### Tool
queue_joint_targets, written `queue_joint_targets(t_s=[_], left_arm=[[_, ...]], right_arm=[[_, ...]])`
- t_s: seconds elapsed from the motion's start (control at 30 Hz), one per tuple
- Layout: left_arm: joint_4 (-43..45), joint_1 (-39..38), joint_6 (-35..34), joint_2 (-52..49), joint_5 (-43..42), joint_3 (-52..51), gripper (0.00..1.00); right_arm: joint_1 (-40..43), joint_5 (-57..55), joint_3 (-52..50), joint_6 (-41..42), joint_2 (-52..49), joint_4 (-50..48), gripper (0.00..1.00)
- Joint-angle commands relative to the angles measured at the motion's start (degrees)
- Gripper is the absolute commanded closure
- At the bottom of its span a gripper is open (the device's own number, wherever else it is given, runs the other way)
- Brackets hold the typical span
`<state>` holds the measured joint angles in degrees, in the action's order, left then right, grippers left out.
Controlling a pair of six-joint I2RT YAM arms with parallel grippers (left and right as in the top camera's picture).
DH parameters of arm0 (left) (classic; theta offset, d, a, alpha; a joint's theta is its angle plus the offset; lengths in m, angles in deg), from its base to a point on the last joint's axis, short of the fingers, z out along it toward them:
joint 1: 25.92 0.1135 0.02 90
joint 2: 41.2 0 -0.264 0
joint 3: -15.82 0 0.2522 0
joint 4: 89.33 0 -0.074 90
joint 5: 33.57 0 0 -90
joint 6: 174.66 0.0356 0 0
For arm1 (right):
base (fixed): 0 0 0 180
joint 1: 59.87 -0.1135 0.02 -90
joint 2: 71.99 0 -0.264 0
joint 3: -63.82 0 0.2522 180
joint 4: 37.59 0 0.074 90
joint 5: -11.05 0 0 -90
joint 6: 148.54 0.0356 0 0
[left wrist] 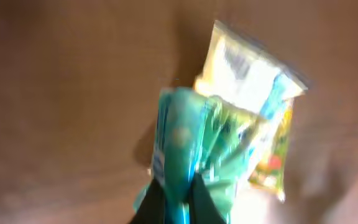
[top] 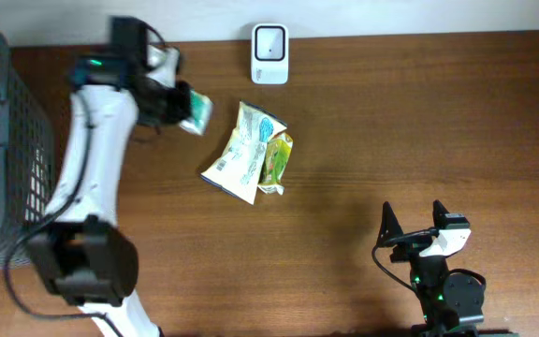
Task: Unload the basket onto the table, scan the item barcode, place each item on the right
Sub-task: 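Place the small green box left of the snack bag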
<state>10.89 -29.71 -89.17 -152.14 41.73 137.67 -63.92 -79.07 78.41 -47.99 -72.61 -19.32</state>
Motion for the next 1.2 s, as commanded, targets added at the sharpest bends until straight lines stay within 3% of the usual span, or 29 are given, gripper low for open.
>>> queue_joint_targets(t_s=[0.0, 0.23, 0.43, 0.47, 0.5, 0.57, 0.7, 0.83, 1.0, 1.17], left_arm=[[14.93, -2.62, -3.8, 0.9, 5.86, -16.24, 1.0], [38.18, -5.07, -6.16, 0.9, 13.25, -36.87, 1.0], [37.79, -9.79, -6.12, 0.92, 3.69, -38.05, 1.0], [37.79, -10.16, -6.12, 0.92, 4.74, -38.01, 0.89], [37.51, -10.32, -6.12, 0.92, 6.75, -37.86, 0.62], [34.64, -9.9, -6.14, 1.05, 10.03, -36.54, 0.46], [23.52, -5.99, -6.14, 2.19, 14.95, -29.38, 0.36], [10.49, -0.59, -5.88, 6.32, 17.55, -14.08, 0.22], [1.03, 7.76, -3.76, 15.04, 24.35, 5.22, 0.18], [0.72, 26.29, -7.28, 20.28, 24.35, 6.54, 0.14]], right_arm=[[0.33, -0.52, -0.5, 0.22, 0.37, 0.13, 0.01], [0.33, -0.52, -0.5, 0.22, 0.37, 0.13, 0.01], [0.33, -0.52, -0.5, 0.22, 0.37, 0.13, 0.01], [0.33, -0.52, -0.5, 0.22, 0.37, 0.13, 0.01], [0.33, -0.52, -0.5, 0.22, 0.37, 0.13, 0.01], [0.33, -0.52, -0.5, 0.22, 0.37, 0.13, 0.01], [0.33, -0.52, -0.5, 0.22, 0.37, 0.13, 0.01], [0.33, -0.52, -0.5, 0.22, 0.37, 0.13, 0.01], [0.33, -0.52, -0.5, 0.22, 0.37, 0.11, 0.01], [0.33, -0.52, -0.5, 0.24, 0.37, 0.13, 0.01]])
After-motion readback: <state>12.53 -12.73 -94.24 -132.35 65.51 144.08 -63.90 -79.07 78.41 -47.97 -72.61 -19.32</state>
